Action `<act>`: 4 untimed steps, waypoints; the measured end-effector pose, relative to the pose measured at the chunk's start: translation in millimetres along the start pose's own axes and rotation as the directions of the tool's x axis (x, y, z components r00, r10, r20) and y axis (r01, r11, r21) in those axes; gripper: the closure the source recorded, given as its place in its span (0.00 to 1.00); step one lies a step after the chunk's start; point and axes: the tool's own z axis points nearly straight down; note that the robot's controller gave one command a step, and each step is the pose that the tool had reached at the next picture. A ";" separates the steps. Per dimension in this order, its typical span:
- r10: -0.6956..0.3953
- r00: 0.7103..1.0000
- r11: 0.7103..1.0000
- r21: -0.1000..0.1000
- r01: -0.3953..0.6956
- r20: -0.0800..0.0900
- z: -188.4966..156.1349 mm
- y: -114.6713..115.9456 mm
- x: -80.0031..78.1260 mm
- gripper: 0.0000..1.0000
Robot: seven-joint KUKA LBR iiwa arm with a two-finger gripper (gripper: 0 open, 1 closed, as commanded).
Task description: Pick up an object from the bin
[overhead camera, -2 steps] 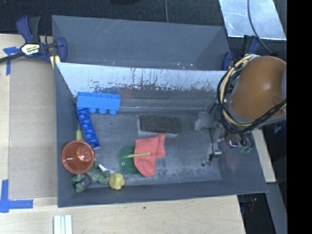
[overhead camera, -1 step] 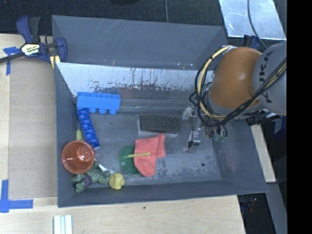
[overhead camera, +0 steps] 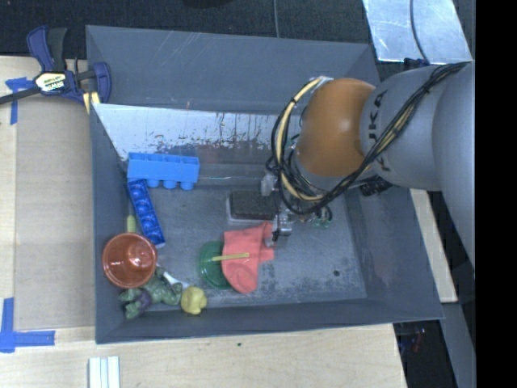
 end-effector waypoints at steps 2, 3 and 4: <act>0.021 1.000 1.000 0.004 -0.021 0.016 19.9 1.2 -22.4 1.00; 0.020 1.000 1.000 0.004 -0.020 0.011 -38.1 4.5 -24.8 1.00; 0.056 0.998 0.998 0.004 -0.056 0.008 -113.5 -2.0 -17.8 1.00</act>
Offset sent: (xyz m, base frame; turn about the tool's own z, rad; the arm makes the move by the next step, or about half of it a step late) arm 0.0000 0.0000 0.0000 0.0000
